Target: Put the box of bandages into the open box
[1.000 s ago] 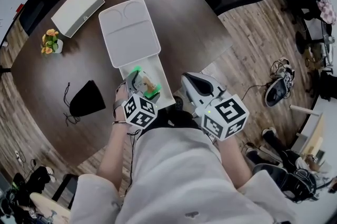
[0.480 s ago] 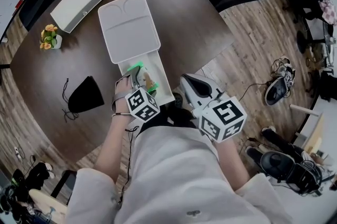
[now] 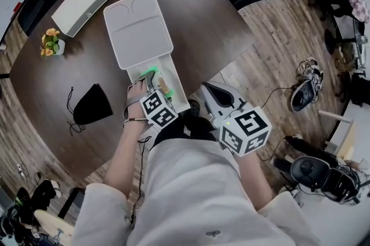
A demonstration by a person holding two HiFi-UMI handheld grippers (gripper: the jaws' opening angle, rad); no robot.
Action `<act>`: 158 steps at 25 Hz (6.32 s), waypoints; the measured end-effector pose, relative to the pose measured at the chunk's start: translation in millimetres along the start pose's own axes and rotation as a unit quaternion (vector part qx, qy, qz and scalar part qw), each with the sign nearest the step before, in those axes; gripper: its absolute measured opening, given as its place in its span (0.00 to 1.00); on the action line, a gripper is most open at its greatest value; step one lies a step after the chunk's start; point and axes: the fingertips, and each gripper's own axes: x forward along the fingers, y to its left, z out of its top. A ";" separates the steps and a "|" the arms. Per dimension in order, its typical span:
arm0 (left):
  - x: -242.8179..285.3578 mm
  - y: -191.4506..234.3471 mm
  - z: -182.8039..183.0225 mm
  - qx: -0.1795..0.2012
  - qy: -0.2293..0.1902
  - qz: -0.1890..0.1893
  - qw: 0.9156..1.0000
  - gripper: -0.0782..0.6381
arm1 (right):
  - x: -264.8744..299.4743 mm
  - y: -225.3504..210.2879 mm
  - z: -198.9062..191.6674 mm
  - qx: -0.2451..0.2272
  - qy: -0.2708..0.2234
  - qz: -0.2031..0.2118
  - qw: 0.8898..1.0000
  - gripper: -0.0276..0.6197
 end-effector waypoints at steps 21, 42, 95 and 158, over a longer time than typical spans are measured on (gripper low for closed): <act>13.6 -3.0 -3.5 0.004 0.036 0.002 0.999 0.80 | -11.3 -5.3 -19.5 0.018 0.017 -0.008 1.000 0.05; 8.7 7.7 -3.2 -0.012 0.011 0.019 1.000 0.80 | -5.8 -2.4 -19.4 0.020 0.021 0.004 1.000 0.05; -82.6 -92.7 15.3 -0.227 0.004 0.217 0.950 0.79 | -75.8 3.1 -46.0 -0.100 0.024 0.195 0.975 0.05; -283.0 -123.3 60.7 -0.433 -0.317 0.380 0.753 0.12 | -122.5 77.7 -34.9 -0.240 -0.093 0.262 0.930 0.05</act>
